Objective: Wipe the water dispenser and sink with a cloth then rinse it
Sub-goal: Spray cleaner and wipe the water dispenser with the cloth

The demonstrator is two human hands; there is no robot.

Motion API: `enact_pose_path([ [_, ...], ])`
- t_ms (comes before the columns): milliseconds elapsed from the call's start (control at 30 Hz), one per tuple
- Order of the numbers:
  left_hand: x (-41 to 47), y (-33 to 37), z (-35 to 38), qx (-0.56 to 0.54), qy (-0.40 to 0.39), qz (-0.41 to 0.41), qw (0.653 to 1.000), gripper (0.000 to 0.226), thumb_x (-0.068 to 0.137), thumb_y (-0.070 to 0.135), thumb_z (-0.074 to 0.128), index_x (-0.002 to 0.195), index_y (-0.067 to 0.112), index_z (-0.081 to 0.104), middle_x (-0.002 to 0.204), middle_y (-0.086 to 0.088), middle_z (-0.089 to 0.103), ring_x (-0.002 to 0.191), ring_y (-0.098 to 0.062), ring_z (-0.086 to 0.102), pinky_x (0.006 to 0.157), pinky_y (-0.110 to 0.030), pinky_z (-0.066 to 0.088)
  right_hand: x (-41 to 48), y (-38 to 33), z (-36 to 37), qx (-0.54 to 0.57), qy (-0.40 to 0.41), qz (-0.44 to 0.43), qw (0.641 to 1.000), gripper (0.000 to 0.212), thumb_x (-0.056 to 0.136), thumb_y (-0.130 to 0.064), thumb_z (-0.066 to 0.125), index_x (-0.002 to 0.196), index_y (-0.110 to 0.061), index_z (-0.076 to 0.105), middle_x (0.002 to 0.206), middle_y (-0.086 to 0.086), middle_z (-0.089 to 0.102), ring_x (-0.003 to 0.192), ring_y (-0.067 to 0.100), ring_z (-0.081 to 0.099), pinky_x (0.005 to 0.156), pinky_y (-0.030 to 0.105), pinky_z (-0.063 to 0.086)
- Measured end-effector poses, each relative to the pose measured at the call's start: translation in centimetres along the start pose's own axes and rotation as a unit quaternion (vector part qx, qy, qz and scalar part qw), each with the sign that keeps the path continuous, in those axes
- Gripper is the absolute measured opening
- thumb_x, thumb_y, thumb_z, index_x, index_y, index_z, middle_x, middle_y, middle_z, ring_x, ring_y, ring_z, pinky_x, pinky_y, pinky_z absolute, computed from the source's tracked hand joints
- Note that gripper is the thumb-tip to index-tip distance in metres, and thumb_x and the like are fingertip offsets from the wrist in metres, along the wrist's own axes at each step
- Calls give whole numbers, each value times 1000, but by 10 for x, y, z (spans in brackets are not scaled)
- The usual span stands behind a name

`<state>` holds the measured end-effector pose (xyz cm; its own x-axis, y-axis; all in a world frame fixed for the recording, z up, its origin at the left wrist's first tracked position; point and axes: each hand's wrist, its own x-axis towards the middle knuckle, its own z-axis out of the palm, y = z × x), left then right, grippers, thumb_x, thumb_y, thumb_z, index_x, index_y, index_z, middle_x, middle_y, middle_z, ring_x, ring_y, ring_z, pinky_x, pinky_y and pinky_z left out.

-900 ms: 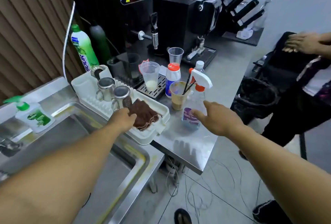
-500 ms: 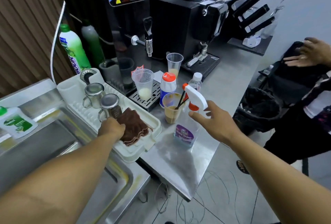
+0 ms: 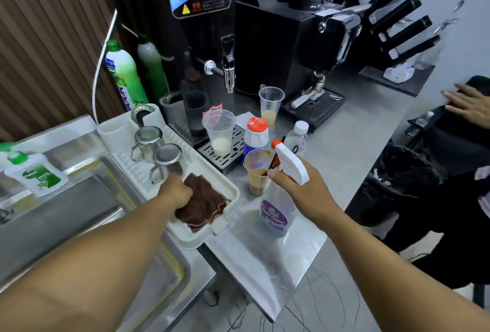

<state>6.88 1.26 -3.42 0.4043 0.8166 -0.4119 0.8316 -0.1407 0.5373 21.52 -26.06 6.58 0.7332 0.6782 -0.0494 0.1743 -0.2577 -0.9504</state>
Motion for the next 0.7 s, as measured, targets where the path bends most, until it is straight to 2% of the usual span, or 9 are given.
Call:
enact_pose_path([
  [67, -2, 2, -2, -47, -22, -30, 998, 27, 89, 12, 56, 113, -2, 55, 104, -19, 62, 95, -35, 63, 84, -41, 56, -1, -3, 3, 9, -5, 16, 1000, 16, 88, -47, 73, 100, -47, 62, 96, -13, 70, 94, 13, 66, 81, 34, 56],
  [133, -6, 6, -4, -121, -51, -69, 989, 26, 90, 12, 55, 113, -2, 56, 103, -22, 63, 95, -37, 65, 87, -45, 58, -2, -4, 6, 9, -8, 24, 1000, 14, 90, -45, 72, 101, -44, 63, 96, -12, 70, 93, 13, 65, 80, 34, 55],
  [200, -12, 8, -6, -178, -80, -91, 976, 28, 90, 13, 65, 112, -1, 57, 102, -22, 67, 89, -36, 68, 75, -42, 60, -4, -6, 9, 9, -3, 25, 1000, 16, 89, -44, 74, 102, -38, 68, 94, -12, 71, 90, 14, 66, 77, 31, 54],
  [267, -14, 4, -7, -167, -93, -87, 978, 35, 89, 15, 74, 114, 0, 55, 105, -22, 67, 86, -34, 69, 64, -36, 57, -5, -8, 13, 14, 10, 23, 1000, 20, 86, -44, 77, 100, -32, 69, 92, -9, 72, 88, 17, 66, 77, 33, 55],
  [367, -15, 1, -9, -150, -87, -40, 984, 27, 92, 12, 70, 114, 3, 58, 104, -18, 69, 90, -32, 69, 78, -41, 61, -10, -10, 21, 9, 30, 19, 999, 14, 87, -40, 77, 93, -34, 66, 88, -10, 70, 83, 13, 65, 75, 29, 54],
  [467, -17, 9, -20, -166, -94, 33, 981, 11, 94, 13, 68, 100, 13, 59, 101, -14, 71, 92, -29, 70, 91, -46, 59, -18, -13, 29, 18, 61, -2, 998, 8, 91, -33, 74, 93, -33, 67, 83, -14, 70, 76, 2, 63, 71, 24, 50],
  [567, -25, 25, -40, -175, -101, 95, 975, 13, 93, 17, 71, 96, 16, 58, 98, -9, 71, 90, -23, 68, 88, -41, 57, -23, -19, 36, 5, 89, -24, 996, 5, 92, -27, 72, 91, -26, 67, 83, -3, 69, 76, 14, 64, 70, 28, 49],
  [633, -30, 35, -55, -207, -141, 118, 961, 10, 94, 13, 70, 100, 10, 62, 95, -14, 75, 89, -28, 72, 90, -45, 58, -27, -27, 41, 17, 103, -28, 994, 4, 93, -20, 68, 92, -24, 66, 84, 2, 70, 80, 24, 67, 68, 28, 50],
  [700, -36, 45, -72, -241, -184, 141, 942, 11, 96, 4, 66, 106, 2, 64, 93, -18, 76, 85, -32, 75, 79, -39, 61, -30, -37, 47, 38, 110, -37, 992, 10, 92, -12, 65, 95, -21, 67, 83, 5, 70, 75, 27, 67, 68, 29, 52],
])
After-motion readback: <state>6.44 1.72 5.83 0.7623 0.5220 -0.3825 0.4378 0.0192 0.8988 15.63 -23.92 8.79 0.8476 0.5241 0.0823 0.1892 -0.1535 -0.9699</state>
